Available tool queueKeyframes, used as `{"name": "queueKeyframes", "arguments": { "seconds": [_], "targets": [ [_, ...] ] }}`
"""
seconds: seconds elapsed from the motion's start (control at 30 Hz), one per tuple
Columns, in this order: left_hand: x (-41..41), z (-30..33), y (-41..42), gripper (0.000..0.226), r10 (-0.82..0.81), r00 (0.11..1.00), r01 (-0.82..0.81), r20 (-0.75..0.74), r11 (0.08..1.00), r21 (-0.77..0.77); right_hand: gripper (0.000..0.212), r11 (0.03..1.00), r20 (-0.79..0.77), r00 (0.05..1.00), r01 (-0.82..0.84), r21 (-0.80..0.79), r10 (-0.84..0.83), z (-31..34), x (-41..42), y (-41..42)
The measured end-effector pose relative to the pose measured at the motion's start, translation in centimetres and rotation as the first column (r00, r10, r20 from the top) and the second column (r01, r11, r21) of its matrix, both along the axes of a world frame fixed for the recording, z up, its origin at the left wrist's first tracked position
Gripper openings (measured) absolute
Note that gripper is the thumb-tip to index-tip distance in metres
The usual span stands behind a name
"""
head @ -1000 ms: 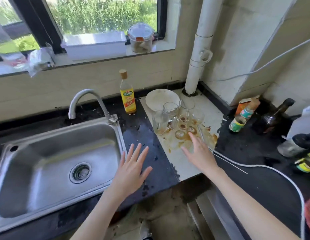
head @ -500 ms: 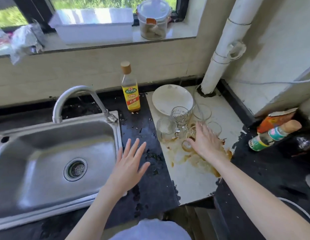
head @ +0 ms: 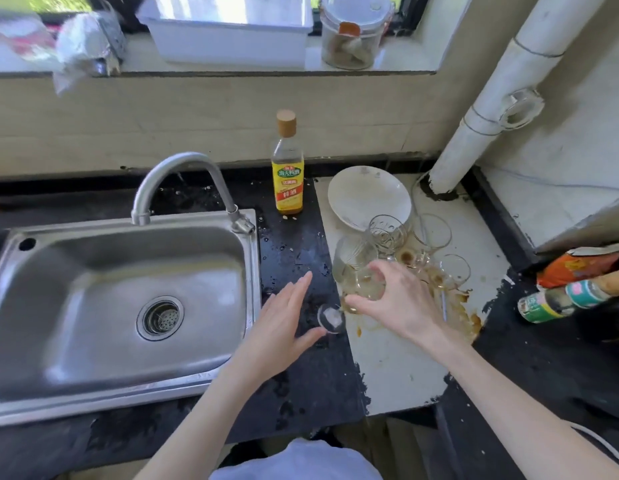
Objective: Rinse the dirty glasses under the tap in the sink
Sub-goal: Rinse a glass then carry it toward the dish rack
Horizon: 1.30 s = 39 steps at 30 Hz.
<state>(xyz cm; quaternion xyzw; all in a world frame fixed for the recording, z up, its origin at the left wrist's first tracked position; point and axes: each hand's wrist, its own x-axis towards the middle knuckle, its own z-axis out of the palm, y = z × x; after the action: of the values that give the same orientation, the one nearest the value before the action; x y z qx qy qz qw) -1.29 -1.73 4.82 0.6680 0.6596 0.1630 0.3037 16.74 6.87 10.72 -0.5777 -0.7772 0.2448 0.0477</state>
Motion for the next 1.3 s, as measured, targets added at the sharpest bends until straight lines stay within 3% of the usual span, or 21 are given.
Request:
{"name": "queueKeyframes", "arguments": {
  "seconds": [0.1,0.17,0.3,0.43,0.53,0.6,0.7,0.8,0.9,1.0,1.13,1.3],
  "targets": [
    [-2.6,0.4,-0.6,0.092,0.096,0.963,-0.089,0.251,0.995,-0.039,0.057,0.991,-0.157,0.987,-0.045,-0.122,0.026,0.9,-5.6,-1.2],
    [-5.4,0.3,-1.2,0.089,0.167,0.926,-0.165,0.337,0.986,-0.033,0.059,0.981,-0.243,0.97,-0.065,-0.183,0.019,0.9,-9.9,-1.9],
    [-12.7,-0.1,-2.9,0.063,0.305,0.871,-0.324,0.386,0.946,-0.015,0.06,0.963,-0.366,0.929,-0.141,-0.231,0.048,-0.5,-18.1,-3.4],
    [-19.1,-1.9,-4.6,0.057,0.436,0.823,-0.417,0.364,0.899,-0.133,0.064,0.887,-0.37,0.927,-0.217,-0.408,0.057,-3.5,-23.5,-2.9],
    [-22.5,-3.5,-5.7,0.063,0.524,0.779,-0.462,0.345,0.851,-0.25,0.05,0.965,-0.322,0.93,0.102,-0.24,-0.178,-6.4,-25.2,-0.2],
    [-24.0,-4.4,-5.9,0.063,0.552,0.766,-0.484,0.33,0.832,-0.271,0.05,0.954,-0.287,0.91,0.292,-0.073,-0.3,-7.7,-25.6,2.0],
    [-25.1,-5.0,-5.4,0.055,0.557,0.756,-0.482,0.345,0.829,-0.283,0.06,0.977,-0.182,0.96,0.205,-0.061,-0.213,-9.3,-26.5,5.0],
    [-25.7,-5.7,-4.5,0.056,0.576,0.718,-0.489,0.39,0.817,-0.306,0.041,0.994,-0.117,0.988,0.09,-0.059,-0.097,-10.5,-27.2,6.1],
    [-25.9,-6.2,-3.8,0.056,0.591,0.69,-0.474,0.418,0.805,-0.356,0.03,0.993,-0.144,0.984,0.111,0.035,-0.104,-11.3,-27.2,5.3],
    [-25.8,-6.5,-3.1,0.055,0.575,0.694,-0.439,0.434,0.815,-0.378,0.037,0.996,-0.138,0.989,0.058,0.072,-0.048,-12.2,-27.0,3.9],
    [-25.1,-6.4,-2.0,0.054,0.555,0.688,-0.407,0.468,0.829,-0.384,0.046,0.988,0.002,0.994,-0.112,0.108,0.112,-14.3,-27.0,2.0],
    [-25.2,-6.8,-1.7,0.054,0.541,0.734,-0.395,0.41,0.832,-0.389,0.047,0.985,0.028,0.992,-0.125,0.117,0.123,-14.6,-27.0,2.0]
  ]
}}
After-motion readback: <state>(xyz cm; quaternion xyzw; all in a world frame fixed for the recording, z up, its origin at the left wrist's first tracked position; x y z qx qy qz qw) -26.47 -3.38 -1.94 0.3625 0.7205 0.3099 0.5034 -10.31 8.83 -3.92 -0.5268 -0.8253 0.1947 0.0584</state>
